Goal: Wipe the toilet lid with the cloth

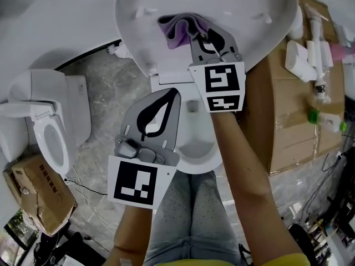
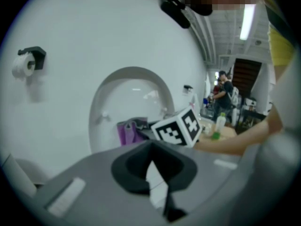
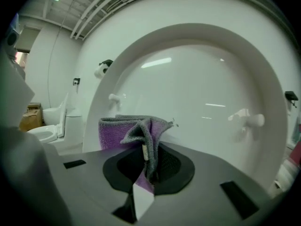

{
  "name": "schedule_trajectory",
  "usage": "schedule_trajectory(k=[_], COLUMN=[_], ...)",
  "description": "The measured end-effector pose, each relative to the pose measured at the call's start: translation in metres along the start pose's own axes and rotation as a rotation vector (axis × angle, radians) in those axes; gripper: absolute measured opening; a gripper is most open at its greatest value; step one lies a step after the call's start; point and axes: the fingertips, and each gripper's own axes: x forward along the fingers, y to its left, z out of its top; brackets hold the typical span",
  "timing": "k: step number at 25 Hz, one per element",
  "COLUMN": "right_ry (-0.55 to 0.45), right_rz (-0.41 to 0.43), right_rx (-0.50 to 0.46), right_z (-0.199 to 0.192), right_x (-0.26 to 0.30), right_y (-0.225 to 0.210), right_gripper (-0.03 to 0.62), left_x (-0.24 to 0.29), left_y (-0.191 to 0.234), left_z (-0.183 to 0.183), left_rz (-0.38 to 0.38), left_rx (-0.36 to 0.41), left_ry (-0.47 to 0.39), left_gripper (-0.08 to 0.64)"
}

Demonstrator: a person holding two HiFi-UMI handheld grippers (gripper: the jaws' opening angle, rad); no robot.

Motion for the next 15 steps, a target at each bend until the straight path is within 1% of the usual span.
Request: schedule_trajectory(k=[6,9,12,15], right_ry=[0.045,0.076,0.096,0.105], right_rz=[-0.249,-0.348,-0.408,-0.436], right_rx=[0.080,0.126,0.175,0.182], right_z=[-0.027,-0.041,-0.050,-0.051], right_x=[-0.040,-0.056,-0.065,-0.067], right_y=[-0.087,-0.120,-0.139,-0.141], right_gripper=[0.048,0.048,0.048,0.048], left_x=[0.009,0.010,0.009,0.007], left_y=[-0.019,-0.025,-0.027,-0.029], left_z=[0.003,0.005,0.005,0.005], left_rz=[-0.039,-0.046,-0.049,-0.048], left_rx=[0.015,0.018,0.023,0.024], left_ry=[-0.004,-0.006,-0.007,-0.007], left_gripper=[-0.005,-0.005,-0.005,-0.005])
